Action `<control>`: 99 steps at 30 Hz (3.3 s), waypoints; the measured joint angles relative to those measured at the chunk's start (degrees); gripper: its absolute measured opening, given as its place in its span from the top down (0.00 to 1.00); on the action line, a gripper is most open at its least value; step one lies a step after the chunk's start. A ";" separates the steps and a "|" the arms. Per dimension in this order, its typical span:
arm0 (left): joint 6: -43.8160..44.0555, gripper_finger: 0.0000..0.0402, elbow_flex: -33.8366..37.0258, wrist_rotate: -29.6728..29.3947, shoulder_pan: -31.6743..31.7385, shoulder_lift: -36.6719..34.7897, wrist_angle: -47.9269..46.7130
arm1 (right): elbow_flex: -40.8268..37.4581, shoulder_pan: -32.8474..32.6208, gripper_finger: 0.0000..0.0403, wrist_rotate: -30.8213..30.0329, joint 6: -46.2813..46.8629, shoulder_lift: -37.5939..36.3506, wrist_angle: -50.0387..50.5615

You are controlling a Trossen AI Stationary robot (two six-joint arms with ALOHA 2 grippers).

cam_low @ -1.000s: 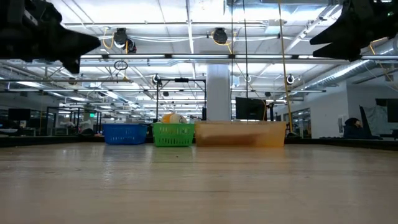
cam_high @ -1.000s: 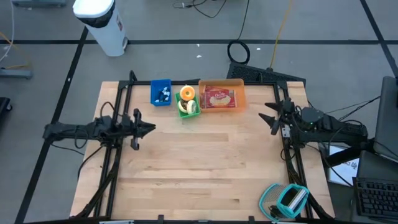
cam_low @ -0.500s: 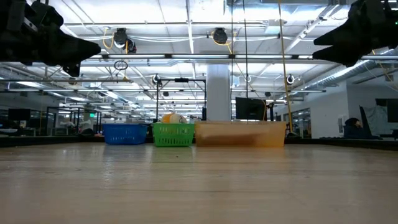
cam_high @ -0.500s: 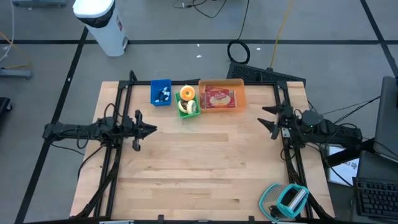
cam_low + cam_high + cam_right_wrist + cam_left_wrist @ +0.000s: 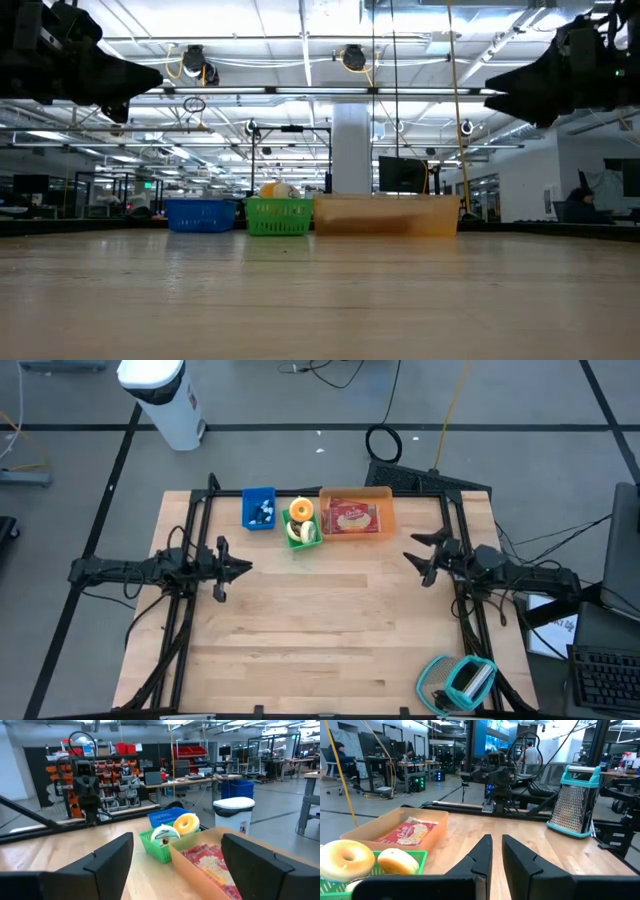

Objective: Pick & Place Food Item
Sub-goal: Return to Home Position

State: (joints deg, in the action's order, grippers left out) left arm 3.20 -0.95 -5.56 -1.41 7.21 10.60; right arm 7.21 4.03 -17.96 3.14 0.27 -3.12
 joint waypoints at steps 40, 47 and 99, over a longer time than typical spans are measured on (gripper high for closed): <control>0.04 0.90 -0.02 0.00 0.00 -0.01 -0.05 | -6.32 -0.02 0.29 0.26 -5.38 0.37 -2.36; 0.07 0.90 -0.02 0.00 0.00 -0.01 -0.05 | -6.34 -0.02 0.28 0.26 -5.38 0.37 -2.47; 0.04 0.90 -0.04 0.00 -0.02 -0.01 -0.05 | -6.34 -0.02 0.29 0.26 -5.35 0.37 -2.66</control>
State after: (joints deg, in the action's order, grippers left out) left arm 3.25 -0.99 -5.56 -1.43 7.20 10.55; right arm 0.86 4.01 -17.69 -2.22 0.64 -5.78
